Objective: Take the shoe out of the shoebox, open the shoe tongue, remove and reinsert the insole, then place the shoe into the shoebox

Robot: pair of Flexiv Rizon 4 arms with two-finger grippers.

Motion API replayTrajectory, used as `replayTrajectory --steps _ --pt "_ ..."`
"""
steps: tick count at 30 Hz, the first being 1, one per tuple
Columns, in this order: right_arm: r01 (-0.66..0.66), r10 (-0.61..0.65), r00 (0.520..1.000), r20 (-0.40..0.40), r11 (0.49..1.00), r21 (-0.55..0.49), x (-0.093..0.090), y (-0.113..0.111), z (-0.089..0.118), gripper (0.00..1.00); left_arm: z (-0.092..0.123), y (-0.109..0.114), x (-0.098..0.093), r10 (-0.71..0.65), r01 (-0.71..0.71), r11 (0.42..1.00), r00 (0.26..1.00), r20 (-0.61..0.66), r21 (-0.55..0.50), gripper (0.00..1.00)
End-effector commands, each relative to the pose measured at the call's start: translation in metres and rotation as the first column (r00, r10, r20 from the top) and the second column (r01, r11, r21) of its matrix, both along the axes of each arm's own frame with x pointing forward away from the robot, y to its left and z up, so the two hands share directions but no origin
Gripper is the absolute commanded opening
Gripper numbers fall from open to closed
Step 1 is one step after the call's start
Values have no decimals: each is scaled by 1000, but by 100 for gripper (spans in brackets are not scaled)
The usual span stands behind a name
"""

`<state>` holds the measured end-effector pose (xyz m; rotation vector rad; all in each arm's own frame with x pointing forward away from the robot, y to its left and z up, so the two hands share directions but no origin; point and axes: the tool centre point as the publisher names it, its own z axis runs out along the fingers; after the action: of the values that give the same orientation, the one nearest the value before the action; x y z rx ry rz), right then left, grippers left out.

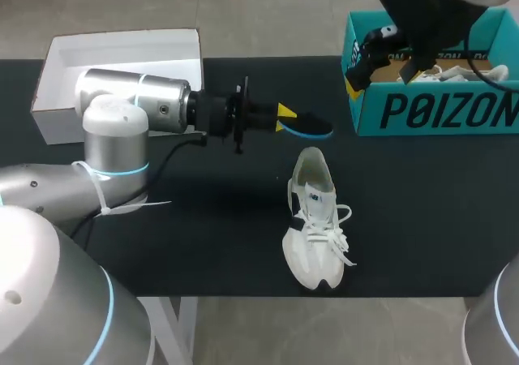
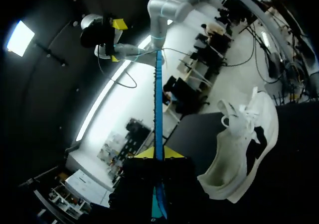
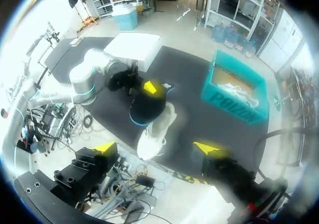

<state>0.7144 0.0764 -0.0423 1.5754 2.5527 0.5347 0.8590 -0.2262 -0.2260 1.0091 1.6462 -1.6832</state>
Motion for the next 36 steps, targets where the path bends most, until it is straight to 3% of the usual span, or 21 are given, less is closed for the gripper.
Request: replayTrajectory --steps 1,4,5,25,28,36 --pt "1 -1 1000 -4 1000 -2 1 1 0 100 3 1 1 3 -3 1000 972 -234 -1 0" --pt "1 -1 1000 -4 1000 -2 1 1 0 100 6 1 2 37 -39 999 958 -286 -2 0" --pt "1 -1 1000 -4 1000 -2 1 1 0 100 11 0 1 64 -70 997 983 -174 -32 0" --pt "1 -1 1000 -4 1000 -2 1 1 0 100 11 0 1 64 -70 997 983 -174 -32 0" --pt "1 -1 1000 -4 1000 -2 1 1 0 100 13 1 11 0 -4 1000 907 -421 -9 0" --pt "1 -1 1000 -4 1000 -2 1 1 0 100 9 -5 29 6 16 1000 711 -703 25 0"
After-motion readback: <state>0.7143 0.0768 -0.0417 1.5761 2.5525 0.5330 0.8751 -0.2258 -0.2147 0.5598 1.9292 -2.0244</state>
